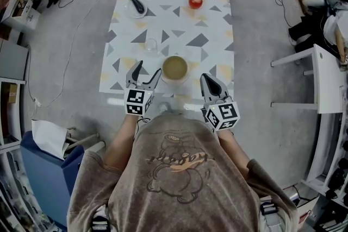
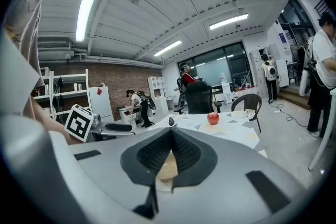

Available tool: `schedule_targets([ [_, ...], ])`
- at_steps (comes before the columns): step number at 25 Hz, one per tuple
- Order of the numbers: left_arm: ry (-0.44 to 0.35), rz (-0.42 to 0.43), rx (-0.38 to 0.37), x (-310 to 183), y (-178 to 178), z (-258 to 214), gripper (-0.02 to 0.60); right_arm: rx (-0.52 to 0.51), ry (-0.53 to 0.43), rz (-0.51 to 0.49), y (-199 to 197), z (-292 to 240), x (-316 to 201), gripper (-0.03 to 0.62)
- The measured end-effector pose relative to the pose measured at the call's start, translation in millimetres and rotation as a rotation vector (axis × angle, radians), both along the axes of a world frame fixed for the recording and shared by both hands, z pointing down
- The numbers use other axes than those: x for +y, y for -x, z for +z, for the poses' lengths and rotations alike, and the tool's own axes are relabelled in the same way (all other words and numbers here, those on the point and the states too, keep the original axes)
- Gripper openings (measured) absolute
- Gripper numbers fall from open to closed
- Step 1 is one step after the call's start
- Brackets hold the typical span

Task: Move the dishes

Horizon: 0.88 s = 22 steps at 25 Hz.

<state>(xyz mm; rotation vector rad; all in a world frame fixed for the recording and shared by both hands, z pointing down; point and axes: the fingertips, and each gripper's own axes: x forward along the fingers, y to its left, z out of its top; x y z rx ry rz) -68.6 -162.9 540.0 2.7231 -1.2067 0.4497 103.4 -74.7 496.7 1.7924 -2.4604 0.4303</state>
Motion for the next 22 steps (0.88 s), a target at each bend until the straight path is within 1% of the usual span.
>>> schedule_targets([
  [10,0.077,0.026,0.002,7.5,-18.7,26.5,0.307,0.006,0.007,0.037,-12.7,0.5,17.7,-0.003],
  [17,0.179,0.059,-0.025,3.2,-33.2,60.7,0.307,0.011,0.02,0.077,-25.6,1.2,21.8,-0.003],
  [22,0.235,0.078,-0.057,-1.0,-41.2,83.8,0.307,0.014,0.028,0.106,-35.2,2.0,21.6,-0.003],
])
